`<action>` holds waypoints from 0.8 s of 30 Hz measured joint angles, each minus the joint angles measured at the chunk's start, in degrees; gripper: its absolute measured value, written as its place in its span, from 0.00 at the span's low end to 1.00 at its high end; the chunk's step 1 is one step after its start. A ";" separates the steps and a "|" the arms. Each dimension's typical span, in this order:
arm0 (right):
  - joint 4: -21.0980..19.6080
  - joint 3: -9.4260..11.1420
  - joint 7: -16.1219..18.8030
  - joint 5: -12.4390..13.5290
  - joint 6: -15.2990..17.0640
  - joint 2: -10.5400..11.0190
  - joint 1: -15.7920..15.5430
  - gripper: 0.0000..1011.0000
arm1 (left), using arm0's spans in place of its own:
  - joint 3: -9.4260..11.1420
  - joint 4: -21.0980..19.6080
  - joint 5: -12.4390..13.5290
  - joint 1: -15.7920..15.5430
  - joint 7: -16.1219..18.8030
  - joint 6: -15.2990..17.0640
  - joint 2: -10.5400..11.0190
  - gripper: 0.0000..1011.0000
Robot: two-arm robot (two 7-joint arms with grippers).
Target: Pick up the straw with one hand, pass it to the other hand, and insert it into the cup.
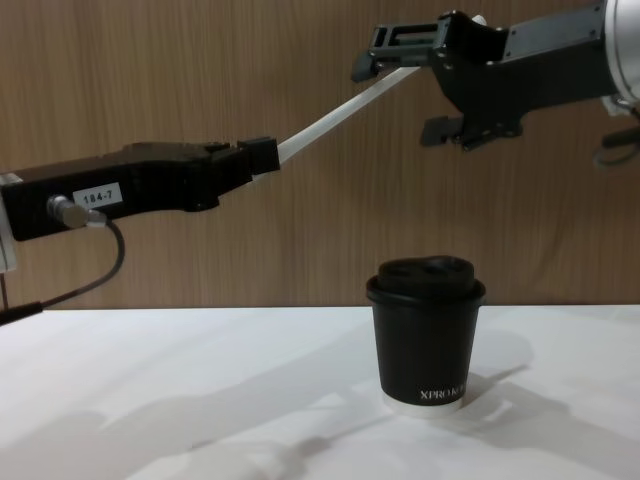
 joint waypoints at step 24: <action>3.37 -0.46 -3.18 0.34 -1.20 -2.42 1.80 0.76 | 0.00 0.00 0.00 0.00 0.00 0.00 0.00 0.01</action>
